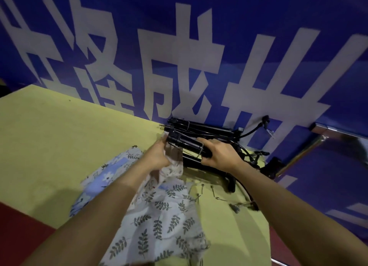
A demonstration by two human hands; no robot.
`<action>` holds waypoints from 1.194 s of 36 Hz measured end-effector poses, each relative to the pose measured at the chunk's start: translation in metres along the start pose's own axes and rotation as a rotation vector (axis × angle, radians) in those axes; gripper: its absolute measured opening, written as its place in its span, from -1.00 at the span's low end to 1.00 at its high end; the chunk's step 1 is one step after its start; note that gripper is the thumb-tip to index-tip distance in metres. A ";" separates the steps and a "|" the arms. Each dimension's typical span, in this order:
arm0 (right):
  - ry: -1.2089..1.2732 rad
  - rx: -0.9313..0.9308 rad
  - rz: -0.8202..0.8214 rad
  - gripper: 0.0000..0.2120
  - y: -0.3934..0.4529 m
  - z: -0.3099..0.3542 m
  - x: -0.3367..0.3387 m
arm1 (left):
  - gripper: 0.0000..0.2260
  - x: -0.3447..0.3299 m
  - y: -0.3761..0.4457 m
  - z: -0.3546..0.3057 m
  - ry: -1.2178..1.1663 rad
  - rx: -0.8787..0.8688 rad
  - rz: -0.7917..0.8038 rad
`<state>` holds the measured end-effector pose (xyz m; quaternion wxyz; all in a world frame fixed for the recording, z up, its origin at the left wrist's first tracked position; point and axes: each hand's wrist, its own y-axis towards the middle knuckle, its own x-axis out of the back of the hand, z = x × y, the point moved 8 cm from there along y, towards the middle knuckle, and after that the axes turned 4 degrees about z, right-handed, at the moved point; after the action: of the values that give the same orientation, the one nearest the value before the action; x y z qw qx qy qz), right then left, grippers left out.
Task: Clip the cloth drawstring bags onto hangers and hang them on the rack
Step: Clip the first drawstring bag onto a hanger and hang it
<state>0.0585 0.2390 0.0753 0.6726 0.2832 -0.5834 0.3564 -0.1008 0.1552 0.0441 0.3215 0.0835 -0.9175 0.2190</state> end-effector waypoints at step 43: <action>-0.146 0.294 -0.416 -0.78 -0.015 0.067 -0.008 | -0.48 0.025 -0.023 -0.012 0.471 -0.069 -0.458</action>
<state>0.0314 0.1755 0.0790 0.6391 0.5165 -0.5018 0.2701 -0.1070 0.1398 0.0768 0.5682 0.2236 -0.7823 0.1230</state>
